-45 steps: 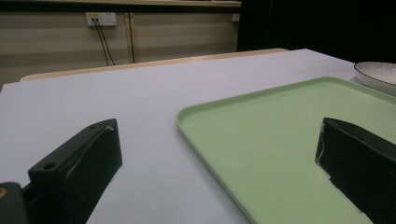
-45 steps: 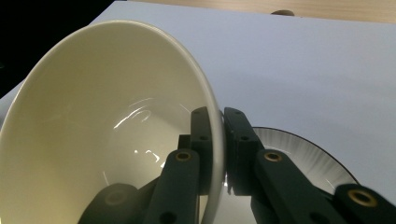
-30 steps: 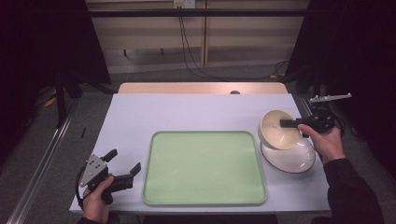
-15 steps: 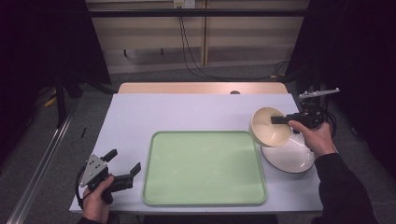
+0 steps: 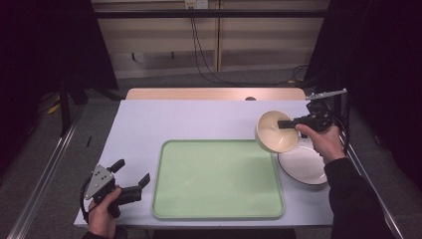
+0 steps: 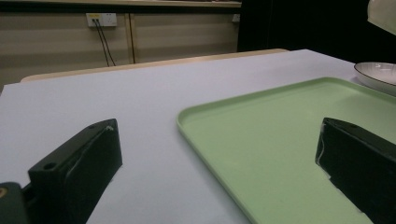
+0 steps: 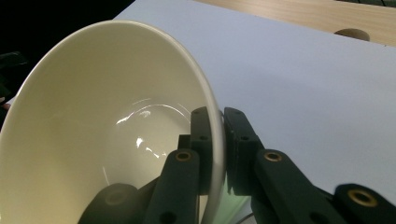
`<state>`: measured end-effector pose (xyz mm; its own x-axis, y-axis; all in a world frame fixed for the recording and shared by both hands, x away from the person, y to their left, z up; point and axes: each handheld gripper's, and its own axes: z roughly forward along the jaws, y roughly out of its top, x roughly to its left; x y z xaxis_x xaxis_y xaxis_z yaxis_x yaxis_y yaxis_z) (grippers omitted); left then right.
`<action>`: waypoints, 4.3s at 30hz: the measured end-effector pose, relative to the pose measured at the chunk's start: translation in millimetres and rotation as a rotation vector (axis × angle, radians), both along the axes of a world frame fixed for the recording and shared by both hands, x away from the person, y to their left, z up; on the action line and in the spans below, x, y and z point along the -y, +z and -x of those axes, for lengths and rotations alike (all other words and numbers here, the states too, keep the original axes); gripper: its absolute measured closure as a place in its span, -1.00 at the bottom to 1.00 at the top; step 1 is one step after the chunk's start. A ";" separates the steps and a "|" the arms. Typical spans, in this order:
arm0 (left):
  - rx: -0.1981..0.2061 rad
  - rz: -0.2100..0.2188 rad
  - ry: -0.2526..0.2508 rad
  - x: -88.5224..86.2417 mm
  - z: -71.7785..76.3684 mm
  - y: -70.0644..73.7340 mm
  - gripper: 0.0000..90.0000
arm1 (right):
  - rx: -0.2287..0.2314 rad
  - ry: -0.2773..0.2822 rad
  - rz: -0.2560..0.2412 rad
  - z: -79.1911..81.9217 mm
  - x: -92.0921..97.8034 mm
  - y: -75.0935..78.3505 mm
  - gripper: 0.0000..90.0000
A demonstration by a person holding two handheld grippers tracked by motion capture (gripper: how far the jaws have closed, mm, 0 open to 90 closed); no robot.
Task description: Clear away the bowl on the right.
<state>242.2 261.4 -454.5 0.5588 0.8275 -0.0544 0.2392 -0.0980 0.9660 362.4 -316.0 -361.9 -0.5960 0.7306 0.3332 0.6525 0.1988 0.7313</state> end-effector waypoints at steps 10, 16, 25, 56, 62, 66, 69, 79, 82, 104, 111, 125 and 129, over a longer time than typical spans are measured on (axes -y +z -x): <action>0.001 -0.005 -0.009 0.5 -0.2 0.2 -0.99 | -0.010 0.003 0.005 -8.9 -12.3 -3.0 0.85; 0.000 0.000 -0.010 0.3 -0.4 0.0 -0.99 | -0.017 0.001 0.010 -15.9 -18.2 -5.7 0.86; -0.001 0.003 -0.008 0.2 -0.2 -0.1 -0.99 | -0.043 -0.020 0.024 -24.9 -27.7 -16.1 0.85; -0.002 0.003 -0.011 -0.2 0.0 -0.2 -0.99 | -0.144 -0.061 0.066 -39.2 -25.1 -50.5 0.85; -0.002 0.003 -0.011 -0.4 0.0 -0.2 -0.99 | -0.168 -0.052 0.089 -42.3 -28.2 -58.5 0.85; -0.002 0.003 -0.011 -0.3 0.0 -0.2 -0.99 | -0.183 -0.049 0.099 -43.8 -31.7 -62.6 0.85; 0.000 0.001 -0.008 -0.6 0.4 -0.1 -0.99 | -0.194 -0.055 0.117 -44.7 -33.4 -64.7 0.85; -0.001 0.004 -0.010 -0.4 0.3 -0.1 -0.99 | -0.237 -0.063 0.161 -46.1 -33.0 -74.8 0.85; 0.001 -0.001 -0.008 -0.7 0.5 0.1 -0.99 | -0.244 -0.057 0.171 -47.0 -34.6 -78.5 0.85; 0.002 -0.002 -0.010 -0.8 0.8 0.3 -0.99 | -0.265 -0.059 0.196 -47.8 -37.5 -89.3 0.87; 0.003 -0.003 -0.011 -0.8 0.9 0.4 -0.99 | -0.223 -0.056 0.194 -45.9 -37.9 -91.2 0.86; 0.002 0.000 -0.010 -0.7 0.8 0.2 -0.99 | -0.194 -0.042 0.181 -43.8 -36.4 -92.1 0.83; 0.002 -0.001 -0.011 -0.7 0.8 0.2 -0.99 | -0.169 -0.056 0.171 -43.8 -35.3 -91.5 0.69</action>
<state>241.4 262.1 -454.2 0.5677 0.8216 -0.0527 0.2360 -0.1011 0.9665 406.2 -280.6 -453.4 -0.4993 0.8154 0.2931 0.7760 0.2704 0.5698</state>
